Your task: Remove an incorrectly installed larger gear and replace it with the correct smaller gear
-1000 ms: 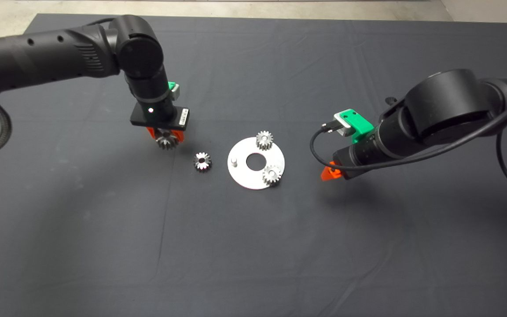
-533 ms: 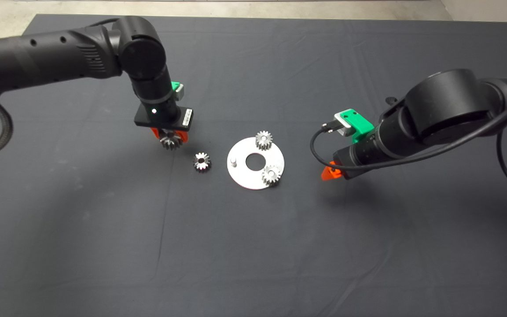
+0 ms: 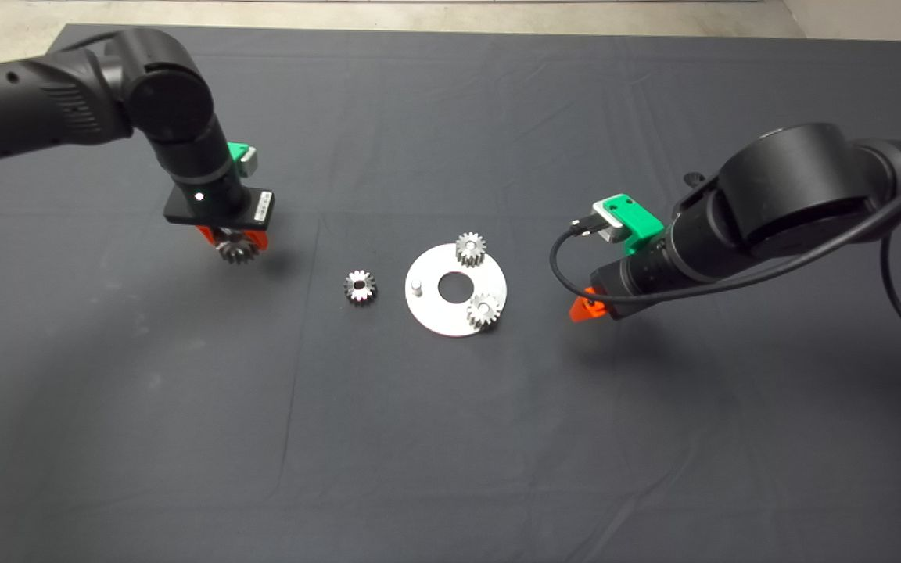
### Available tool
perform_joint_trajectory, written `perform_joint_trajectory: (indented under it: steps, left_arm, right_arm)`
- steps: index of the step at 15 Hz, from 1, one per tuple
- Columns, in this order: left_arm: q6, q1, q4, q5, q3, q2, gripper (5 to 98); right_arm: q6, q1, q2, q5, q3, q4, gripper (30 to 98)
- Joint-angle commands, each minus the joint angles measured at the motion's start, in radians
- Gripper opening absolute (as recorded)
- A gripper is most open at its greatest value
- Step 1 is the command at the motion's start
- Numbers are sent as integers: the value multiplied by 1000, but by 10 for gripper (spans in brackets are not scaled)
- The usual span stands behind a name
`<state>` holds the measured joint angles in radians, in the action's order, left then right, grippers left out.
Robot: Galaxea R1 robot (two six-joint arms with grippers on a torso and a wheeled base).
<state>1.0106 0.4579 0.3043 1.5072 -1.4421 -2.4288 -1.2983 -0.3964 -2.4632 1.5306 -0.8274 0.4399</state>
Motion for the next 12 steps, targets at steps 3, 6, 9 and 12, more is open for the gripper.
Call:
perform_joint_trajectory:
  steps: [3,6,9,12]
  left_arm:
    - [-8,24,-1,1,14,-10,457]
    - [-9,18,-1,2,17,-11,489]
    - [-7,18,-4,1,19,-11,493]
    - [-7,18,-5,4,37,-19,538]
  right_arm:
    - [-6,-19,-1,115,7,-12,969]
    - [-6,-19,-1,114,2,-10,969]
    - [-6,-21,-2,115,2,-11,969]
    - [-6,-21,-4,114,1,-12,970]
